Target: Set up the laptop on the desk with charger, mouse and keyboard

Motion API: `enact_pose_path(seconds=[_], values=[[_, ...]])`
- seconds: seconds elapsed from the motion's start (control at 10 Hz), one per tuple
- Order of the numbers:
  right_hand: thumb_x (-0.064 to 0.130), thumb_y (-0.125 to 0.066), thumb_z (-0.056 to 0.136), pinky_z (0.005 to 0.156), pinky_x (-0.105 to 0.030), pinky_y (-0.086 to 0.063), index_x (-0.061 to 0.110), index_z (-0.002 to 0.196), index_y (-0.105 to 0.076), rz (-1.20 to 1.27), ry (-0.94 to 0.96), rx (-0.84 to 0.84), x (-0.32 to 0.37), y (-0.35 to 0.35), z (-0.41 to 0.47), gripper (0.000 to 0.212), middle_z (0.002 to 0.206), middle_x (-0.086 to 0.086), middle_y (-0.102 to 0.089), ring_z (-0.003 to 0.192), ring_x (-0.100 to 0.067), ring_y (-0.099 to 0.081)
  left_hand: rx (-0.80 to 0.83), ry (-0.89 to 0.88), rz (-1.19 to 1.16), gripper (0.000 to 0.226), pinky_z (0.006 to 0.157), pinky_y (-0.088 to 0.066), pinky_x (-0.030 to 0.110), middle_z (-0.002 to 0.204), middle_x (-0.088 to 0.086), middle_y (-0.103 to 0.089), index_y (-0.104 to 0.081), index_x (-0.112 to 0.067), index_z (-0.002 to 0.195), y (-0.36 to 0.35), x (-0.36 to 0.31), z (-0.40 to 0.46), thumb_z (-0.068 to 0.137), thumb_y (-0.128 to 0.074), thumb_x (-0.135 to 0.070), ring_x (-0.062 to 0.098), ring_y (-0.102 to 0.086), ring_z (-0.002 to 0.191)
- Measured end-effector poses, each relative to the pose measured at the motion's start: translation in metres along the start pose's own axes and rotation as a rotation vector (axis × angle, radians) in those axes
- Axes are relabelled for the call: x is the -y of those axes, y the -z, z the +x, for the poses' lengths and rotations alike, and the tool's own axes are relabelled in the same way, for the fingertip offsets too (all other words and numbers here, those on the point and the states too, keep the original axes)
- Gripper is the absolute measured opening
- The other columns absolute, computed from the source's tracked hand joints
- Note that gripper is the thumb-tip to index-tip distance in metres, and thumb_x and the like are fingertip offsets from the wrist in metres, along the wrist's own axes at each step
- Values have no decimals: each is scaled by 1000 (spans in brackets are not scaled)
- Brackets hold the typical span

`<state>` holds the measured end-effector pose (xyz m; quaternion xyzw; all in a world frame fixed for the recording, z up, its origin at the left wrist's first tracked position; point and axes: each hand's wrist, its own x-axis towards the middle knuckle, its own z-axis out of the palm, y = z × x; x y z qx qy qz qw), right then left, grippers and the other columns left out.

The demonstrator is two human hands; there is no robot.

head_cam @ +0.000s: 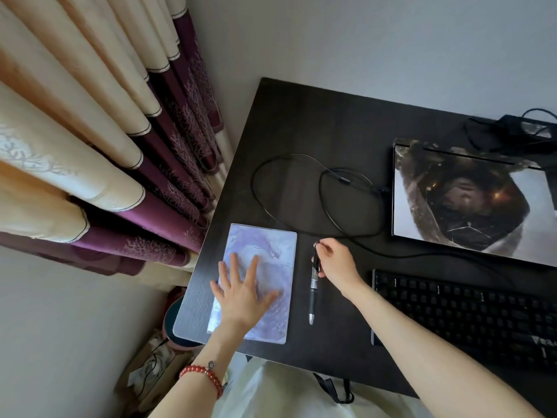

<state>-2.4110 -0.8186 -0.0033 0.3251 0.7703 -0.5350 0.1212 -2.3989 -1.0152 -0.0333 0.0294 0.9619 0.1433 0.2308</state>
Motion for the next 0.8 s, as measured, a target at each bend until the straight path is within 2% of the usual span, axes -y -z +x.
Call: enact_pose_path(seconds=[0.1,0.2,0.3,0.4,0.5,0.6,0.7,0.8], values=[[17,-42,95,66,-35,-59,8,113,-56,-130,-42,-25,-12,-9,5,25,98,-11,-61,71,-21,-63,110,-120,116,106,110,5,59,151,6,30,14,-45,140,-10,17,-3,63,-50,-80,36,34,134],[16,-44,93,85,-48,-52,6,114,-56,-184,-61,-22,-12,-24,9,25,108,-16,-61,98,-34,-61,114,-152,101,110,111,7,57,150,3,33,20,-47,137,-11,24,-2,60,-51,-81,30,40,130],[7,-47,89,90,-49,-49,8,120,-53,-157,-64,-8,-12,-35,7,31,117,-18,-55,107,-36,-56,107,-156,105,110,111,7,57,150,2,32,18,-47,138,-11,27,-2,60,-53,-80,29,41,129],[1,-41,87,91,-48,-49,7,122,-51,-118,-67,31,-16,-41,2,37,112,-19,-53,103,-37,-57,115,-154,104,111,110,7,57,151,2,32,21,-47,136,-11,28,-1,59,-53,-80,31,40,131],[2,-36,87,86,-46,-53,8,120,-52,-63,-92,69,-21,-40,-4,37,99,-12,-57,91,-33,-64,131,-152,97,111,110,7,57,150,2,32,26,-48,131,-10,27,0,59,-52,-81,32,37,133],[7,-38,89,91,-45,-50,9,121,-51,-68,-103,82,-17,-29,-6,35,109,-15,-59,101,-31,-60,137,-150,104,110,110,7,57,146,-3,38,30,-51,127,-9,27,1,60,-51,-82,31,39,131],[7,-42,90,95,-43,-48,3,122,-52,-58,-56,32,1,-13,-11,34,101,-9,-59,97,-24,-57,123,-159,80,108,110,7,57,140,-8,42,29,-53,127,-10,28,-1,60,-50,-82,27,42,129],[7,-51,87,69,-28,-57,3,113,-60,378,90,23,69,29,-22,28,81,-2,-65,70,-15,-64,107,-165,85,106,110,8,57,143,-6,41,26,-52,131,-10,26,0,61,-48,-82,24,46,124]])
